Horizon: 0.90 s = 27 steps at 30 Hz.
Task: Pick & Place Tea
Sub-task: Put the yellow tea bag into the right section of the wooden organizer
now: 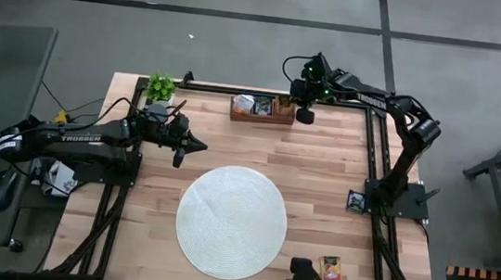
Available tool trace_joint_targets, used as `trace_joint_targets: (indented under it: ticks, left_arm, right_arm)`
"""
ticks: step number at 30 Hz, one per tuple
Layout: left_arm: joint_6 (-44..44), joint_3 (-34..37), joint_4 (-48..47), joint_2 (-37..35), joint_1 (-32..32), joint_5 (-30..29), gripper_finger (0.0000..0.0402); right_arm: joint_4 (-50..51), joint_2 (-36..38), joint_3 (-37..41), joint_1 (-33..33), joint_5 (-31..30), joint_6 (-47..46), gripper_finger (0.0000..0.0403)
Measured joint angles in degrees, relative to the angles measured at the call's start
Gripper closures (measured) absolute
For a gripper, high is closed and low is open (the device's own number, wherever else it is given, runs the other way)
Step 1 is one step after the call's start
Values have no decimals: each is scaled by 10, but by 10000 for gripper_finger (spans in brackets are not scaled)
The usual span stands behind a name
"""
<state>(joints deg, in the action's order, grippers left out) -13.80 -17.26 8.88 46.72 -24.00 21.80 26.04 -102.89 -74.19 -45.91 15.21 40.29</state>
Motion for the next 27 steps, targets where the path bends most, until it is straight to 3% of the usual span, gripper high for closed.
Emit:
trace_joint_targets:
  ticks: [9, 15, 27]
  left_arm:
    - [0, 0, 0, 0, 0, 0, 401]
    - [0, 0, 0, 0, 0, 0, 401]
    - [0, 0, 0, 0, 0, 0, 401]
  right_arm:
    - [0, 0, 0, 1, -9, -16, 330]
    - [12, 23, 0, 2, -83, -44, 300]
    - [159, 123, 0, 6, -63, -210, 297]
